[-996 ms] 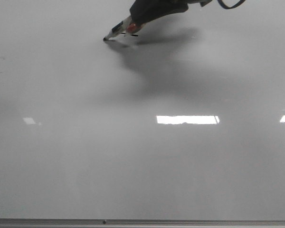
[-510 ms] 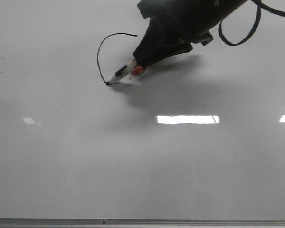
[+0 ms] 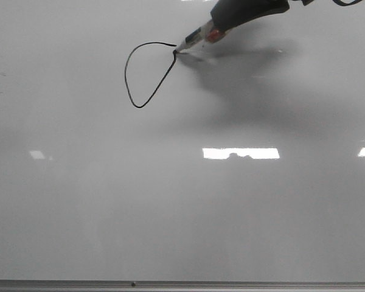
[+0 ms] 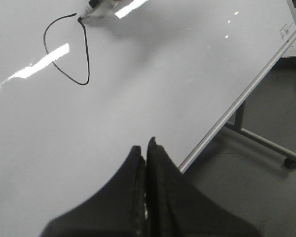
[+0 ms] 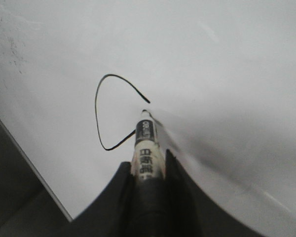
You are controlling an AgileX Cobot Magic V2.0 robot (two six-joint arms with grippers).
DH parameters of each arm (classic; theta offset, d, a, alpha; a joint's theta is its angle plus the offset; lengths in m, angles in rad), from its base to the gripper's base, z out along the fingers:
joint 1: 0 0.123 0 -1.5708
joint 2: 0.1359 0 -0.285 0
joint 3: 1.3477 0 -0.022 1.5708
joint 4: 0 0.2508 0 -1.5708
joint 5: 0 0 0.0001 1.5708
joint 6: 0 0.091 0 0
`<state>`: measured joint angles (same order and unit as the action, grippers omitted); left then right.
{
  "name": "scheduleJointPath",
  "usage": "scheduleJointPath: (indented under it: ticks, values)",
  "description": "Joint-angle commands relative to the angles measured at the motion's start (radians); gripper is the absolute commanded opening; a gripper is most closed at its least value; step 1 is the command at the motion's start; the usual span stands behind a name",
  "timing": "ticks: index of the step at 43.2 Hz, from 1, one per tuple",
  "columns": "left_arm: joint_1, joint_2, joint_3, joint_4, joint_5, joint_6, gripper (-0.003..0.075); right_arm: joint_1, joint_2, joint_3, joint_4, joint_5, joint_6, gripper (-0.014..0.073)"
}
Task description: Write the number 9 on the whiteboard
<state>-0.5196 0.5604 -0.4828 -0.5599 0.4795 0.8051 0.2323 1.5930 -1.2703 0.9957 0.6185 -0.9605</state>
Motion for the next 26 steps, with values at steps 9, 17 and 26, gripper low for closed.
scheduleJointPath:
  ticks: [9, 17, 26]
  values:
    - [0.002, 0.001, -0.027, -0.028, -0.064, -0.012, -0.0019, -0.011, -0.038, -0.047, 0.004, -0.036, -0.004, -0.0058]
    - [0.002, 0.001, -0.027, -0.028, -0.064, -0.012, -0.0019, -0.010, -0.038, 0.063, -0.023, -0.047, -0.003, -0.0058]
    - [0.002, 0.001, -0.027, -0.028, -0.064, -0.012, -0.0019, 0.010, 0.005, 0.228, -0.026, -0.112, -0.003, -0.0058]
